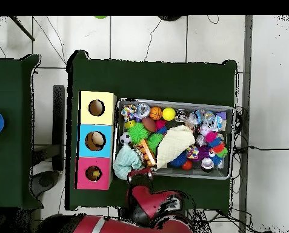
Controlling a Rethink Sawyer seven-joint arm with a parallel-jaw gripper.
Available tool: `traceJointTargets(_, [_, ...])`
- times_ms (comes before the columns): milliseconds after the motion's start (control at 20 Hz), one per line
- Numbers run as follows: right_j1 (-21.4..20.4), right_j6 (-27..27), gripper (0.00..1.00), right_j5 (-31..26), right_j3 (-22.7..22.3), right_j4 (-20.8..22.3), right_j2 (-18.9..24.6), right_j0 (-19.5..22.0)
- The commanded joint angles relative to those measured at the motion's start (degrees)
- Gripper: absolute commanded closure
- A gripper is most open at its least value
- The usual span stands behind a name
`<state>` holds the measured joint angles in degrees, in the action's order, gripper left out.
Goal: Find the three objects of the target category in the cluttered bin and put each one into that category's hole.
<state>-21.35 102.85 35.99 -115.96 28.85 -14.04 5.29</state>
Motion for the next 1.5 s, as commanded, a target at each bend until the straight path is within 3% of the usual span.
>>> traceJointTargets(50, [6.8, 10.3, 0.0, 0.1, 4.1, 0.9, 4.4, 6.7])
traceJointTargets(400, [-1.3, 12.4, 0.0, -8.0, 11.5, 18.2, 16.5, 22.2])
traceJointTargets(600, [-2.6, 12.8, 0.0, -10.2, 15.2, 27.2, 22.5, 27.7])
traceJointTargets(850, [-3.7, 10.3, 0.0, -5.6, 15.5, 29.0, 23.4, 29.7])
traceJointTargets(1050, [-5.2, 5.3, 0.0, 3.7, 13.4, 26.4, 21.5, 29.2])
traceJointTargets(1200, [-6.5, 1.2, 0.0, 14.2, 11.5, 25.6, 21.8, 30.0])
traceJointTargets(1300, [-6.9, 1.2, 0.0, 16.2, 11.0, 24.7, 21.5, 29.9])
traceJointTargets(1450, [-7.4, 5.8, 0.0, 7.3, 12.6, 26.9, 21.1, 28.2])
traceJointTargets(1500, [-7.5, 8.2, 0.0, 1.4, 13.9, 29.2, 21.8, 27.8])
